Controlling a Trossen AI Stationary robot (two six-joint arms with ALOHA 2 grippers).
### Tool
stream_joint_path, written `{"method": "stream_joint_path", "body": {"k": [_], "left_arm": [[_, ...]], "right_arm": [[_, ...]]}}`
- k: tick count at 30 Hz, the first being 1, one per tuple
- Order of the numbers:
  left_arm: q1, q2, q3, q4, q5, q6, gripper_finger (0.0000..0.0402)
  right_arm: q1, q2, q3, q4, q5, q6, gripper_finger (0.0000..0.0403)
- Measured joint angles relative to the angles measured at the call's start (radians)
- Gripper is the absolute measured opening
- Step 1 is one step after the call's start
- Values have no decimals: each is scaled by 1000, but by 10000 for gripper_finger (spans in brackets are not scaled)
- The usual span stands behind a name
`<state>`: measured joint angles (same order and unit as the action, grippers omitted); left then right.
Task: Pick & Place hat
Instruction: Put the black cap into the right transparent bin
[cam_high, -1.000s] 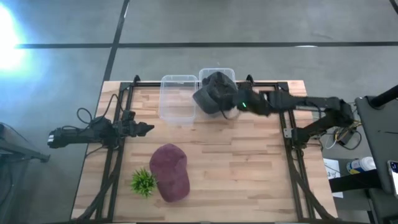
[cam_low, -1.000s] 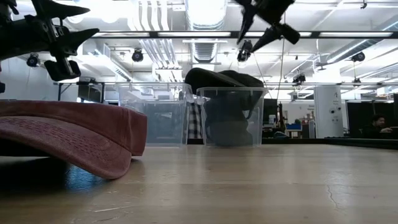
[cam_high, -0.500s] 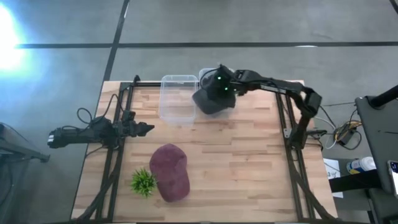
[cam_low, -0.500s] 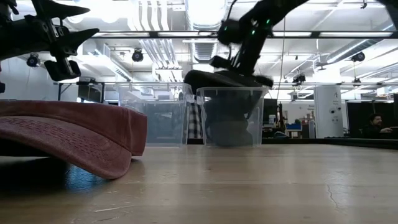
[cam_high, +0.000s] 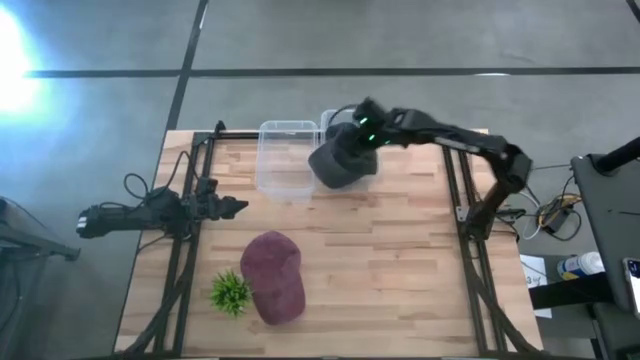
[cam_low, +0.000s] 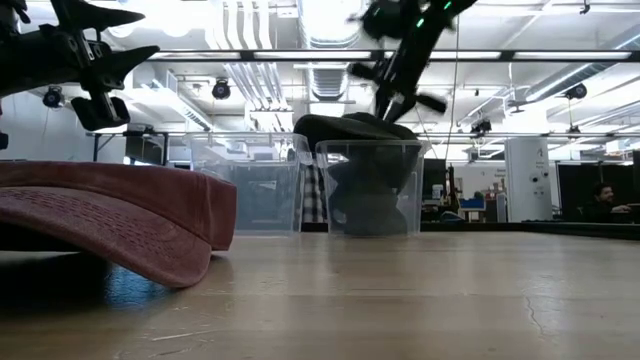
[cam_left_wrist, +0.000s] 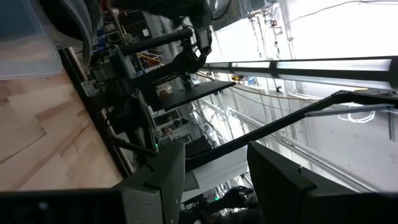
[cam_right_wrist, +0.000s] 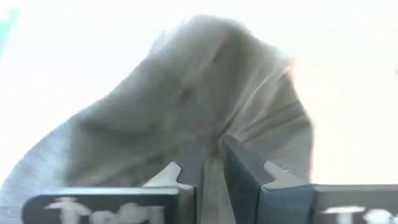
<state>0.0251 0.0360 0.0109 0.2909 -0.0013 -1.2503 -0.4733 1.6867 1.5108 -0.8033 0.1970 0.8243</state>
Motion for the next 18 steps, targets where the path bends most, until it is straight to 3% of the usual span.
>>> {"method": "stream_joint_path", "body": {"k": [4, 8, 11, 18], "left_arm": [[0, 0, 0, 0, 0, 0, 168], [0, 0, 0, 0, 0, 1, 168], [0, 0, 0, 0, 0, 11, 168], [1, 0, 0, 1, -1, 45, 168]], "right_arm": [[-18, -92, 7, 32, 23, -34, 67], [-15, -142, 8, 97, -124, -39, 98], [33, -128, 9, 104, -198, -26, 122], [134, -33, 9, 100, -165, -57, 161]]}}
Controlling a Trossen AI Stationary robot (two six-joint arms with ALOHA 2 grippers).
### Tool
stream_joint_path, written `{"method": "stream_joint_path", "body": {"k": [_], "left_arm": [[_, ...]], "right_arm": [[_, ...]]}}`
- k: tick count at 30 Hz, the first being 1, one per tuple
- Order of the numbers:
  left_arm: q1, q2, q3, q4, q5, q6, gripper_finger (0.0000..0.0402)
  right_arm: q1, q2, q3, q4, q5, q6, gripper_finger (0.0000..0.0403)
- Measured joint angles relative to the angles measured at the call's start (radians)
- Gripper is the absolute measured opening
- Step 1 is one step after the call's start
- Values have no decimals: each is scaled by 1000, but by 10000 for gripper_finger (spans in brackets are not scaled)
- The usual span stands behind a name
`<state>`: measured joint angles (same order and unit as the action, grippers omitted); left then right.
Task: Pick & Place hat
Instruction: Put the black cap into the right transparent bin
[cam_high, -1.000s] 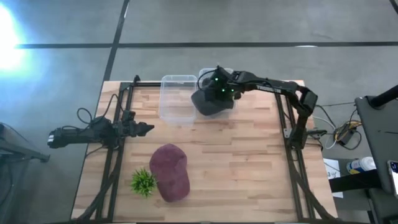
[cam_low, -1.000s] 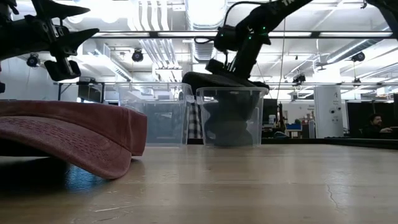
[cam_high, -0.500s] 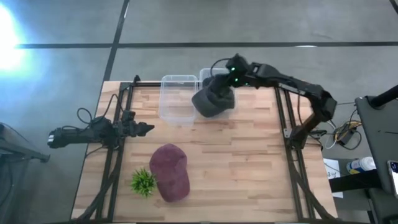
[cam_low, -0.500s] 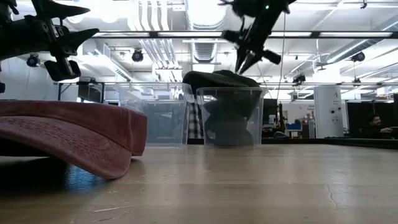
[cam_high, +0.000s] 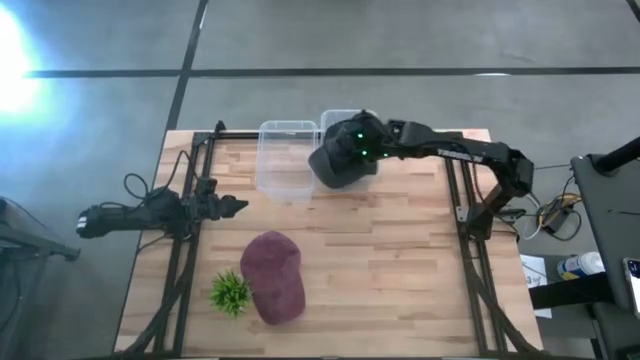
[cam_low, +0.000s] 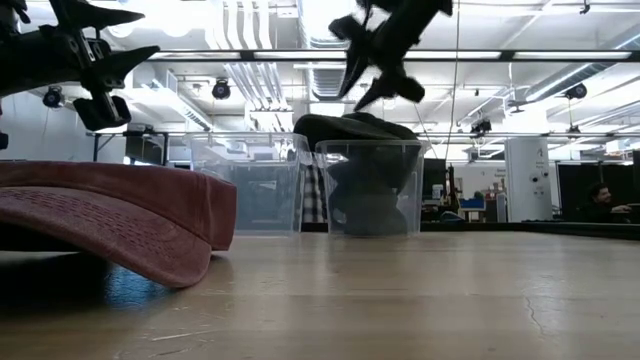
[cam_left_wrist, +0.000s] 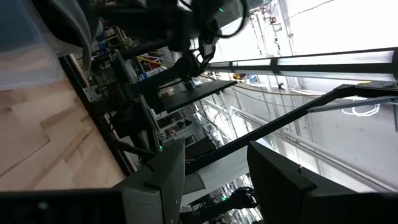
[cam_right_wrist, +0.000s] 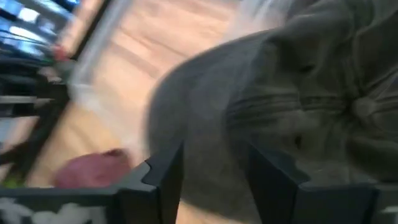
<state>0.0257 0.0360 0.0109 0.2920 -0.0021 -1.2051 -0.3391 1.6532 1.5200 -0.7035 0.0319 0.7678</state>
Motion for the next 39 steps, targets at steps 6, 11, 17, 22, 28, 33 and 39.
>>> {"method": "stream_joint_path", "body": {"k": [6, 11, 17, 22, 28, 33, 39], "left_arm": [[-1, 0, 0, 0, 0, -5, 168], [-1, 0, 0, 0, 0, -5, 168], [-1, 0, 0, 0, 0, -7, 168], [-1, 0, 0, 0, 0, -7, 168], [-1, 0, 0, 0, 1, -7, 168], [-1, 0, 0, -1, 1, -7, 168], [-1, 0, 0, 0, 1, -7, 168]], "right_arm": [[-21, 36, 16, -33, 49, -34, 190], [-83, 81, 14, -102, 19, -34, 192], [-116, 110, 11, 3, 26, -11, 188], [-139, 96, 6, 198, 95, 56, 187], [-170, 106, 2, 124, 57, 106, 187], [-159, 97, -43, 39, 47, 147, 187], [-149, 86, -135, -1, 50, 181, 187]]}}
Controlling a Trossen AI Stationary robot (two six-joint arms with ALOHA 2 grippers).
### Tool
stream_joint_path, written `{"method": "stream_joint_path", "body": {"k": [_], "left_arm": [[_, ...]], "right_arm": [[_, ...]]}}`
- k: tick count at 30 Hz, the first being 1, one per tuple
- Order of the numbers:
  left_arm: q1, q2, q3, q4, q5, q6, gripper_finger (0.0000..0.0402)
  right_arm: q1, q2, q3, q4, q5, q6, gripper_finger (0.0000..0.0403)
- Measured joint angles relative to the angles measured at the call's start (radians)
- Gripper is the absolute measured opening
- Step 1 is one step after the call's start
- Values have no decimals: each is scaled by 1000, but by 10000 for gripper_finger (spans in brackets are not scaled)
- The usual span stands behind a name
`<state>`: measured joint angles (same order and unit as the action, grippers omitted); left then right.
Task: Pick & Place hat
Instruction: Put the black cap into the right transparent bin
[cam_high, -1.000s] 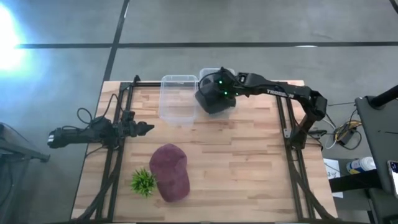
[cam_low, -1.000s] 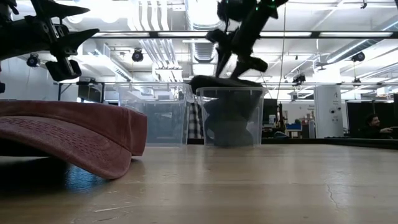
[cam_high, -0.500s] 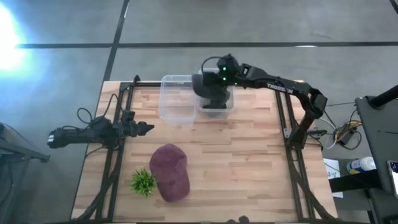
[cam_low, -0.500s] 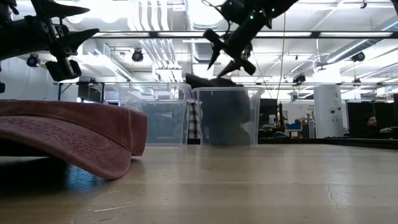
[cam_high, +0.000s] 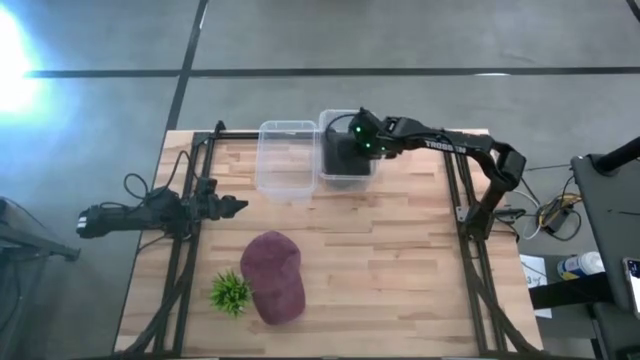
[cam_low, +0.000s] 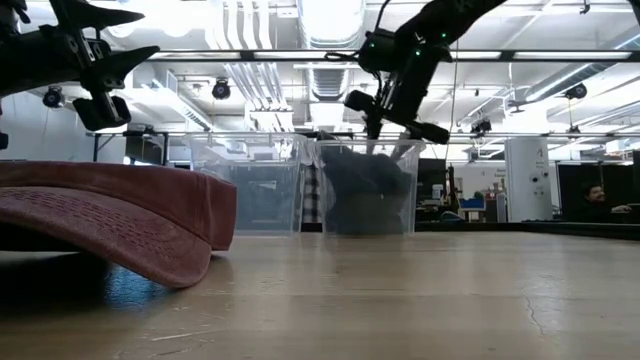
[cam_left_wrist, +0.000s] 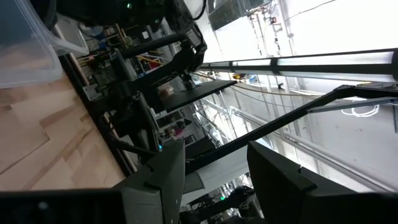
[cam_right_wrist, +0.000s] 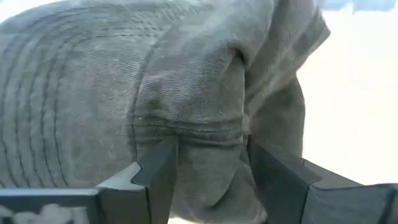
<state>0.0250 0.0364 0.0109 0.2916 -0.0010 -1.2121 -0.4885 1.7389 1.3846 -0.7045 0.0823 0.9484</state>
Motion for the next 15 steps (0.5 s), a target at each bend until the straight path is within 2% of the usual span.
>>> {"method": "stream_joint_path", "body": {"k": [6, 15], "left_arm": [[0, 0, 0, 0, 0, 0, 168], [0, 0, 0, 0, 0, 13, 168]], "right_arm": [[11, -35, -28, -12, 9, -5, 187], [15, -171, -73, -266, 131, 17, 187]]}}
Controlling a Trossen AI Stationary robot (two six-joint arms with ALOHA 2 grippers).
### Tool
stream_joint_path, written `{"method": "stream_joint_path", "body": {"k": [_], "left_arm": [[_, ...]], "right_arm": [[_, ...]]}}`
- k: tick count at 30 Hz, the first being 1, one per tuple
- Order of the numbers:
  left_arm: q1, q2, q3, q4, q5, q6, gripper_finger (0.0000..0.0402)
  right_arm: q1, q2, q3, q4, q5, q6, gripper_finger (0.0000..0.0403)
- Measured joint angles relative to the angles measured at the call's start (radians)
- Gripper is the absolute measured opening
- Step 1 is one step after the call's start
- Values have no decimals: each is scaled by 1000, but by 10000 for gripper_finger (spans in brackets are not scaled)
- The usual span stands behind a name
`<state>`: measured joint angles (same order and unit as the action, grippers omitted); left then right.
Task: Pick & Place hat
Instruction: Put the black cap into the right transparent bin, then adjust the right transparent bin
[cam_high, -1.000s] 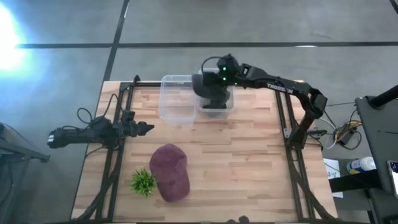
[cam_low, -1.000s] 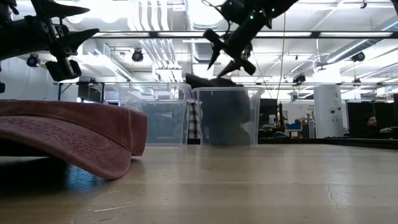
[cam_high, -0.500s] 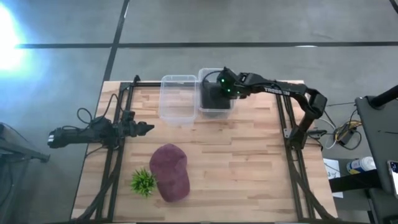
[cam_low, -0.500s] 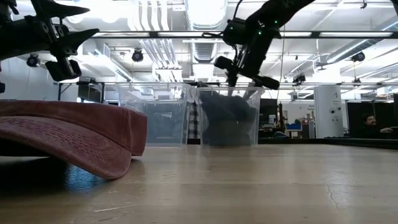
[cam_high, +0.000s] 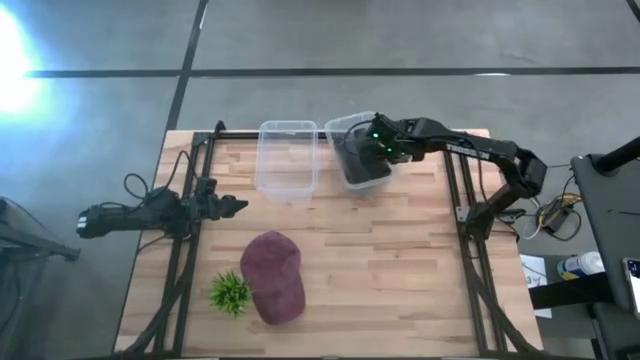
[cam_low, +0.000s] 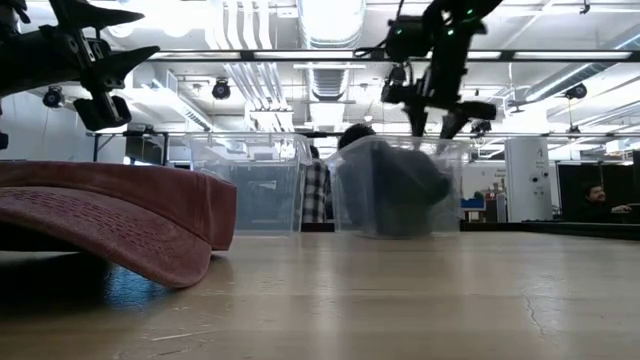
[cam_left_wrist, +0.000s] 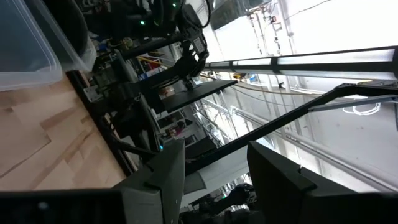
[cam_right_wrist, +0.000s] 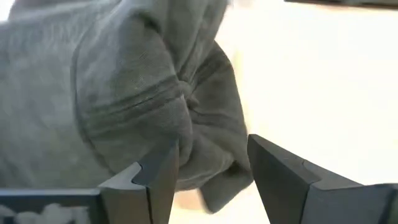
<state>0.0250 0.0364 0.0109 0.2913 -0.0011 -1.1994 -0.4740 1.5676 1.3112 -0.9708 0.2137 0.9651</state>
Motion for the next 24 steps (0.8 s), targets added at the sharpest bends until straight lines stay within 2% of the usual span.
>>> {"method": "stream_joint_path", "body": {"k": [3, 13, 20, 24], "left_arm": [[0, 0, 0, 0, 0, 18, 168], [0, 0, 0, 0, 0, 25, 168], [1, 0, 0, 0, -9, 26, 168], [1, 0, 0, 0, -26, 20, 168]], "right_arm": [[6, -68, -28, -3, 8, 27, 187], [103, -308, -155, -39, 129, 137, 187], [107, -295, -236, -32, 128, 97, 187], [89, -275, -268, 35, 126, 31, 193]]}}
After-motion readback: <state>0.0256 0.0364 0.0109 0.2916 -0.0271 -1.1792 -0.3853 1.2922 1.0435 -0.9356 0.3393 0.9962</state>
